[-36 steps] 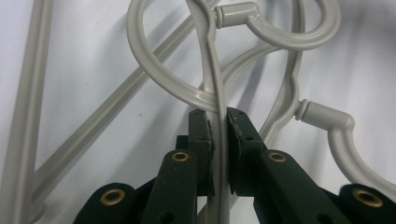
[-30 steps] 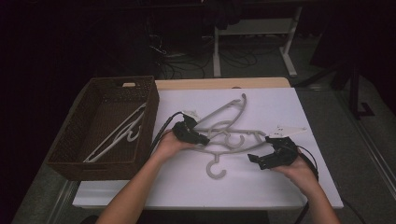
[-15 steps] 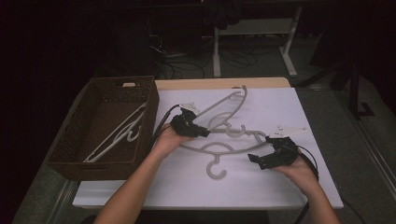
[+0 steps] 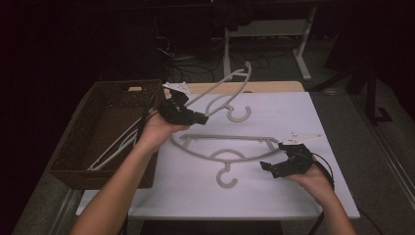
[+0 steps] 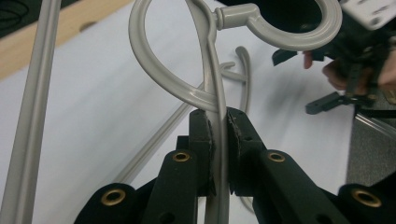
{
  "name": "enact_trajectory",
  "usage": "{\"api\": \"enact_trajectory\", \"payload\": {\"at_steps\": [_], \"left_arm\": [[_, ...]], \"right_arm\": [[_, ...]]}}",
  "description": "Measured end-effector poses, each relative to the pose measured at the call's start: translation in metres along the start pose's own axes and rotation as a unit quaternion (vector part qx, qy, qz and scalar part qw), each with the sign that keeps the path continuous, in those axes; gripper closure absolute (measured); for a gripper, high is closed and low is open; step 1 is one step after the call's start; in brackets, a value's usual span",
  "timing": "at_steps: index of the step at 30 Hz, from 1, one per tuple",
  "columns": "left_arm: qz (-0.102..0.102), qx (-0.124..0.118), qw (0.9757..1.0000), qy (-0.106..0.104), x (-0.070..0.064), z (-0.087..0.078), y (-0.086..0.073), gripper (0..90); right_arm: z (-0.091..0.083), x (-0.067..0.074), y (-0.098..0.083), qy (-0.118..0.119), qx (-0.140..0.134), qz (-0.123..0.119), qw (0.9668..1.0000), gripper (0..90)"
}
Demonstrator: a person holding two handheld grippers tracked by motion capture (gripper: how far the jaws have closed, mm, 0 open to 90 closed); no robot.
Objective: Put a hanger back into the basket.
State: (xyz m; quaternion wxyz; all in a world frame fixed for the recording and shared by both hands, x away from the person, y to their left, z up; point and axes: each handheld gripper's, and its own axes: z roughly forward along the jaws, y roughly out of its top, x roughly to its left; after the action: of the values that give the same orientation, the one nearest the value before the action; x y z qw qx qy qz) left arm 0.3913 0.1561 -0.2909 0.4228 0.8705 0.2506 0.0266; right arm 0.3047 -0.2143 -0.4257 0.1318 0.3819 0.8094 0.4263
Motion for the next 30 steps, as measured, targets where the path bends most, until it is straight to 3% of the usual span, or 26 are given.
{"api": "enact_trajectory", "payload": {"at_steps": [5, 8, 12, 22, 30], "left_arm": [[0.005, -0.003, 0.9999, 0.009, 0.007, -0.037, -0.007, 82.4], [0.001, -0.01, 0.9999, 0.01, 0.013, -0.059, -0.017, 82.4], [-0.003, -0.013, 0.9995, 0.027, 0.023, -0.085, -0.033, 82.4], [-0.033, -0.019, 0.9972, 0.064, 0.05, -0.135, -0.083, 82.4], [-0.066, -0.018, 0.9942, 0.083, 0.064, -0.164, -0.132, 82.3]], "right_arm": [[0.0, 0.0, 0.0, -0.001, 0.0, 0.002, 1.0, 0.0], [0.0, 0.0, 0.0, -0.002, 0.0, 0.002, 1.0, 0.0], [0.001, 0.0, 0.0, -0.003, 0.002, 0.003, 1.0, 0.0], [0.002, -0.001, -0.001, -0.006, 0.005, 0.005, 1.0, 0.0], [0.002, -0.001, -0.002, -0.008, 0.006, 0.006, 0.9999, 0.0]]}}
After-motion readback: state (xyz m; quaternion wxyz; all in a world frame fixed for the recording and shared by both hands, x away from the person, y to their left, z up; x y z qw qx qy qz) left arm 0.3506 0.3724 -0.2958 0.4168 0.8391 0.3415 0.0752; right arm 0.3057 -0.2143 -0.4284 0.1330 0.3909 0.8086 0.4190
